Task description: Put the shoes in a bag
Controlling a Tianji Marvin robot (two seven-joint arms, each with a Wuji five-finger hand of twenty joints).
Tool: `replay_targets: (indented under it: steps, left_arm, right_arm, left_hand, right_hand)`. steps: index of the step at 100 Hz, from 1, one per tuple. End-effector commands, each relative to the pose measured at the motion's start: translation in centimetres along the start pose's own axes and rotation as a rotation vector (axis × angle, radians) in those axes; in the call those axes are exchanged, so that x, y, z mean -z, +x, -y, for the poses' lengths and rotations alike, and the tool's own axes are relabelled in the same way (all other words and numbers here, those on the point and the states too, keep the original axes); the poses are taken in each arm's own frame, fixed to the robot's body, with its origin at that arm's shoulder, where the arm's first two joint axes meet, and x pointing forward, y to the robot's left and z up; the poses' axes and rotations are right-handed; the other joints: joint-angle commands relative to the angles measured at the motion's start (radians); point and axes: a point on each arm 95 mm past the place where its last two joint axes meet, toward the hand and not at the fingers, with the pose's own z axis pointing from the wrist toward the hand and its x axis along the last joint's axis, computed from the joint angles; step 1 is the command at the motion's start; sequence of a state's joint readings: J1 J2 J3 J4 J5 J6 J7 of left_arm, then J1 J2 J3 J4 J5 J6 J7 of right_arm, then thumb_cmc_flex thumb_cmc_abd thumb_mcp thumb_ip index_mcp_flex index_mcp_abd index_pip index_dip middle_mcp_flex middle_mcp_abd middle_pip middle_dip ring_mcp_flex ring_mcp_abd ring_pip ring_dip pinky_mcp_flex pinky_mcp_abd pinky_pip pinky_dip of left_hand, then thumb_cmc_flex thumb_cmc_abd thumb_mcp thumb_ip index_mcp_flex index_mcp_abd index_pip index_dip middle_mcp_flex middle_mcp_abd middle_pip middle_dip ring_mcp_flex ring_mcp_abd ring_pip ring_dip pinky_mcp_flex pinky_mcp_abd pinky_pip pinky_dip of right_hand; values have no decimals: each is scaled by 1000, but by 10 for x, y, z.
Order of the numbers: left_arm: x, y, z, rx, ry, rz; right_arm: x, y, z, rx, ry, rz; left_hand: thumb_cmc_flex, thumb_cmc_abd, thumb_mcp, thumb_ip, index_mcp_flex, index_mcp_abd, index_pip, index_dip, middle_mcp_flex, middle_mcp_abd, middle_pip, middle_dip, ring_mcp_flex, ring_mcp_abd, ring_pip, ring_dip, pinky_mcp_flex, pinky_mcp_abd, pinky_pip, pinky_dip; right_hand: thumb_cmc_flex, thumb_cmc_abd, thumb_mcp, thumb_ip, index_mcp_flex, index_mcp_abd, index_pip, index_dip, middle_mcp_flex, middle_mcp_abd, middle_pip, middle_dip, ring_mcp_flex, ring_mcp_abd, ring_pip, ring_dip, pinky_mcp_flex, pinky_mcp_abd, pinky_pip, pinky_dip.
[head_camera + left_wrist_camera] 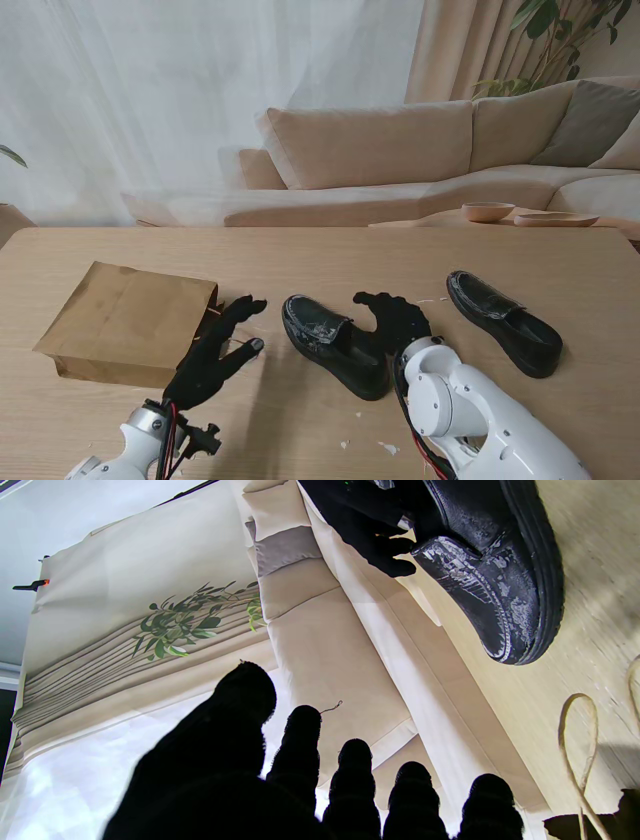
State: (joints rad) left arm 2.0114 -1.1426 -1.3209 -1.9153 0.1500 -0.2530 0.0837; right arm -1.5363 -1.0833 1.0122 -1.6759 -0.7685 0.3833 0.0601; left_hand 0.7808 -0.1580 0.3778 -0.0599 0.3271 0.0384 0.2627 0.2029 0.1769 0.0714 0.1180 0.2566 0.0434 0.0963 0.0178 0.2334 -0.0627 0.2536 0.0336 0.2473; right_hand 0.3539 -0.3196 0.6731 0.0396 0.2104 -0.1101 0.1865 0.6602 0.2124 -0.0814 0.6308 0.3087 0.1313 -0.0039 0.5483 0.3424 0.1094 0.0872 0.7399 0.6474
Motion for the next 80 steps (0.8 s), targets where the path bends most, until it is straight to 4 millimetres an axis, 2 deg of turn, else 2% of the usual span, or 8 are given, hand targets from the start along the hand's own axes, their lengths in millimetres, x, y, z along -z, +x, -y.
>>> replay_targets:
  steps: [1,18,28,43,50,56,63,80]
  left_arm:
    - [0,3,-1,6,-8,-4]
    - [-1,2,1,9,-1,-2]
    - [-2,2,2,11,4,0]
    - [-2,1,3,13,8,3]
    - [-2,1,4,13,11,1]
    - [-2,1,5,13,14,-1]
    - [-2,1,5,13,16,-3]
    - [-2,0,6,13,17,-5]
  right_arm:
    - [-7,0,0,-13,28,3]
    - [-25,0,1,-9,66,-7]
    - [-34,-1,1,-8,75,-5]
    - [-46,1,2,-24,75,-13]
    - [-50,2,2,-31,64,-17]
    - [-51,3,2,-28,56,-17]
    - [-51,4,1,-26,44,-15]
    - [-48,6,-1,-59,-30,25]
  left_hand:
    - [6,5,8,-7,-8,-8,15,3,-11,-27,14,9,-12,-23,-4,12,-4,-36,-5,14]
    - [7,4,10,-7,-8,-5,17,4,-10,-27,17,10,-12,-24,-4,13,-5,-36,-3,18]
    - [7,3,12,-8,-7,-2,19,5,-9,-26,18,12,-12,-24,-4,14,-5,-35,-2,20]
    - [8,2,14,-8,-7,-2,20,6,-10,-25,19,12,-12,-26,-5,13,-6,-36,-2,23]
    - [9,2,15,-8,-7,0,21,6,-9,-24,20,13,-12,-25,-6,13,-6,-36,-2,24]
    - [9,0,15,-8,-5,-1,22,7,-9,-24,21,14,-12,-24,-6,13,-6,-36,-2,25]
    - [8,1,16,-8,-5,0,22,7,-9,-23,22,14,-12,-26,-6,12,-6,-36,-3,26]
    - [8,1,17,-8,-4,0,24,8,-8,-23,23,15,-12,-25,-6,12,-6,-36,-3,28]
  right_hand:
    - [-28,-30,2,-48,-35,6,-20,15,-25,-1,14,7,-8,12,19,15,-6,-19,31,-22]
    - [-25,-32,7,-51,6,-20,-35,39,-27,-6,64,27,10,17,25,16,5,-16,52,-38]
    - [-1,-28,20,-50,54,-79,-35,45,-26,-6,107,43,27,23,32,20,14,-16,69,-47]
    - [118,20,123,-41,292,-237,43,31,43,-12,140,53,70,27,56,33,37,-20,108,-53]
    - [245,-21,166,-116,401,-274,373,-207,113,-16,135,65,101,28,71,46,47,-21,151,-86]
    - [297,-44,164,-138,490,-275,588,-322,176,-11,134,69,131,36,81,53,59,-17,173,-93]
    - [313,-43,161,-148,530,-245,715,-245,236,-9,141,73,160,41,93,58,73,-16,196,-91]
    - [342,-80,320,-131,530,14,872,101,384,48,219,94,241,65,154,91,108,1,274,-103]
